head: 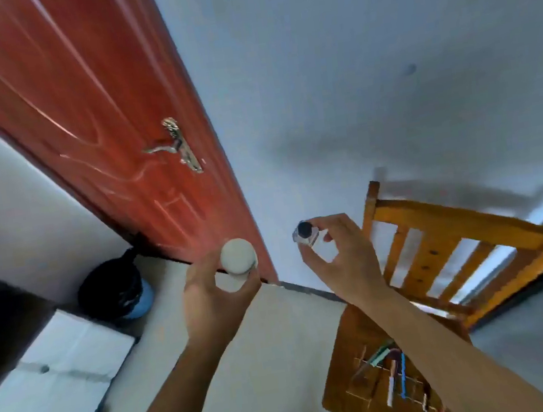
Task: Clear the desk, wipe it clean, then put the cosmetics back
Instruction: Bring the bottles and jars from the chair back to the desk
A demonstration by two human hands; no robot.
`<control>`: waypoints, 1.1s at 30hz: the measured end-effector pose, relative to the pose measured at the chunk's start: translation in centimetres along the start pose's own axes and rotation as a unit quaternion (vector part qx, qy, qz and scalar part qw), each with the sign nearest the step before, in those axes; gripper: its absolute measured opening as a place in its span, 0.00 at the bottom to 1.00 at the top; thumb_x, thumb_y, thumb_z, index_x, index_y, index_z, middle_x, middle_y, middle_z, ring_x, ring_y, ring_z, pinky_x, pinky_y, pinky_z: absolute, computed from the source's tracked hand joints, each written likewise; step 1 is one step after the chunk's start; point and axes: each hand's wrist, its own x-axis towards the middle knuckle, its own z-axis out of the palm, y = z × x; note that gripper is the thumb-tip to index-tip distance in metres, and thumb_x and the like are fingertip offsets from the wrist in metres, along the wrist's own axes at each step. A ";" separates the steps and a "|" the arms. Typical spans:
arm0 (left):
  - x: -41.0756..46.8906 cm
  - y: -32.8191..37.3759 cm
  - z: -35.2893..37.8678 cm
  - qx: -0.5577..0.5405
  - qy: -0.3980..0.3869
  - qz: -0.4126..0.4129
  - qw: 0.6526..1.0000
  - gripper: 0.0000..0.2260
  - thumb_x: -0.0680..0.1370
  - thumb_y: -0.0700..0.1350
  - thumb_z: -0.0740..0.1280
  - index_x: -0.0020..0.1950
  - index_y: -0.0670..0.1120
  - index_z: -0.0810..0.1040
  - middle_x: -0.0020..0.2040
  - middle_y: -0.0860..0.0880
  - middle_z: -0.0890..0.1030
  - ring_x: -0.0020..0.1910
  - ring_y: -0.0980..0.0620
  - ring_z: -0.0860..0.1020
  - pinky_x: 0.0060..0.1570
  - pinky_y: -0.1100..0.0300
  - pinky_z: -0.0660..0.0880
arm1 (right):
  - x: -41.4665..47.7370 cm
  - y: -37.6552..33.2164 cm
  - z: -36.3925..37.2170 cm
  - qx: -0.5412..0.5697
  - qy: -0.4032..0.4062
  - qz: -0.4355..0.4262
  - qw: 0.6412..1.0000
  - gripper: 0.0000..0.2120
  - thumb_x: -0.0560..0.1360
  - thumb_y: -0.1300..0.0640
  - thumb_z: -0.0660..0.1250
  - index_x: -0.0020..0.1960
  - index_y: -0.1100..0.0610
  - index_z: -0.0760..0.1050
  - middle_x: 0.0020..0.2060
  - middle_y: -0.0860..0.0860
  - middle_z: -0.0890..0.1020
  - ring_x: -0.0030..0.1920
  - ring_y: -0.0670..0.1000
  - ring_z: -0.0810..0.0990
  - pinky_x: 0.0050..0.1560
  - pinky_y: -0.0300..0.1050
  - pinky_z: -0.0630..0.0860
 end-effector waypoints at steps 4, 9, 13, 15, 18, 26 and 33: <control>1.3 -5.0 -12.5 0.045 0.091 -0.025 0.995 0.25 0.68 0.50 0.79 0.63 0.50 0.80 0.53 0.52 0.81 0.53 0.51 0.78 0.51 0.55 0.76 | 3.2 -11.0 6.5 0.055 -0.026 -0.109 0.992 0.14 0.73 0.46 0.72 0.57 0.45 0.76 0.50 0.35 0.76 0.48 0.41 0.77 0.45 0.33 0.72; -1.2 -15.6 -29.2 0.100 0.171 -0.078 0.977 0.24 0.69 0.53 0.78 0.63 0.52 0.79 0.54 0.54 0.81 0.53 0.52 0.77 0.51 0.60 0.71 | 2.4 -25.9 20.4 0.127 -0.074 -0.189 0.971 0.14 0.71 0.52 0.76 0.55 0.48 0.80 0.47 0.42 0.80 0.48 0.44 0.78 0.50 0.43 0.76; -5.2 -25.2 -42.5 0.167 0.214 -0.139 0.952 0.26 0.70 0.56 0.76 0.66 0.53 0.76 0.56 0.54 0.80 0.55 0.52 0.77 0.52 0.57 0.73 | -1.7 -38.2 33.1 0.187 -0.142 -0.223 0.946 0.14 0.70 0.48 0.74 0.55 0.46 0.80 0.45 0.41 0.79 0.45 0.43 0.78 0.48 0.42 0.76; -7.1 -29.0 -48.1 0.188 0.240 -0.167 0.938 0.26 0.70 0.56 0.76 0.66 0.53 0.77 0.55 0.54 0.80 0.55 0.52 0.78 0.52 0.57 0.73 | -4.5 -43.6 38.1 0.214 -0.186 -0.243 0.928 0.15 0.70 0.47 0.73 0.55 0.46 0.79 0.45 0.41 0.79 0.46 0.43 0.79 0.49 0.41 0.77; -9.7 -33.5 -54.5 0.211 0.274 -0.209 0.915 0.27 0.69 0.55 0.77 0.66 0.54 0.77 0.53 0.55 0.80 0.54 0.52 0.77 0.51 0.56 0.72 | -8.3 -49.4 44.0 0.233 -0.246 -0.284 0.897 0.14 0.71 0.47 0.72 0.56 0.45 0.78 0.47 0.38 0.78 0.47 0.42 0.77 0.47 0.34 0.74; -11.9 -45.0 -62.2 0.209 0.323 -0.284 0.878 0.26 0.68 0.57 0.76 0.65 0.56 0.76 0.52 0.59 0.79 0.54 0.56 0.76 0.51 0.61 0.69 | -12.5 -57.5 58.0 0.219 -0.326 -0.326 0.860 0.17 0.70 0.42 0.70 0.56 0.46 0.79 0.46 0.39 0.78 0.46 0.42 0.76 0.43 0.28 0.69; -7.0 -56.9 -67.3 0.208 0.311 -0.332 0.866 0.25 0.68 0.59 0.75 0.64 0.59 0.76 0.50 0.61 0.78 0.53 0.57 0.76 0.49 0.61 0.68 | -11.6 -62.8 73.3 0.224 -0.363 -0.319 0.846 0.18 0.70 0.43 0.73 0.57 0.48 0.79 0.47 0.39 0.77 0.45 0.42 0.76 0.43 0.34 0.72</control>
